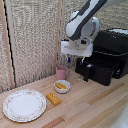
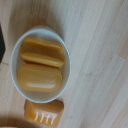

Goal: Please go towards the air fryer and gently seize its handle using your gripper. Slowly reveal the interior of the air fryer by pulling the handle outward. Head to the bowl filled with hot dogs and firmly but gently grasp it. Carefully place it inside the now-open air fryer.

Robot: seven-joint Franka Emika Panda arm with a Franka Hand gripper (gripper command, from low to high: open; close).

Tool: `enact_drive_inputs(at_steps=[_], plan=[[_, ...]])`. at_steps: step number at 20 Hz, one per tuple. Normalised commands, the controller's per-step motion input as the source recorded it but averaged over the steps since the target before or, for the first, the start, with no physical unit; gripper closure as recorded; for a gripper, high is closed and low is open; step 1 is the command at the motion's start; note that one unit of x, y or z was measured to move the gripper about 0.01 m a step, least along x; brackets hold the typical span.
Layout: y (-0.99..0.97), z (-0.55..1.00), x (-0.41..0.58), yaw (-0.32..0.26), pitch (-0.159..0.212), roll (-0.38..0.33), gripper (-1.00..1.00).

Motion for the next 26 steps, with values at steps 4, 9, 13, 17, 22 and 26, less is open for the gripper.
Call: enact_drive_inputs(at_steps=[4,9,13,17,22,26], plan=[[0.2,-0.21,0.0,0.188,-0.001,0.207,-1.0],[0.03,-0.28,0.015,0.185,0.005,0.18,-1.0],[0.0,-0.36,0.009,0.19,0.081,0.117,-1.0],[0.01,-0.39,0.006,0.195,0.093,0.01,-1.0],[0.04,-0.3,0.029,0.193,0.053,-0.04,-1.0],[-0.07,-0.25,0.102,0.214,0.003,-0.117,-1.0]])
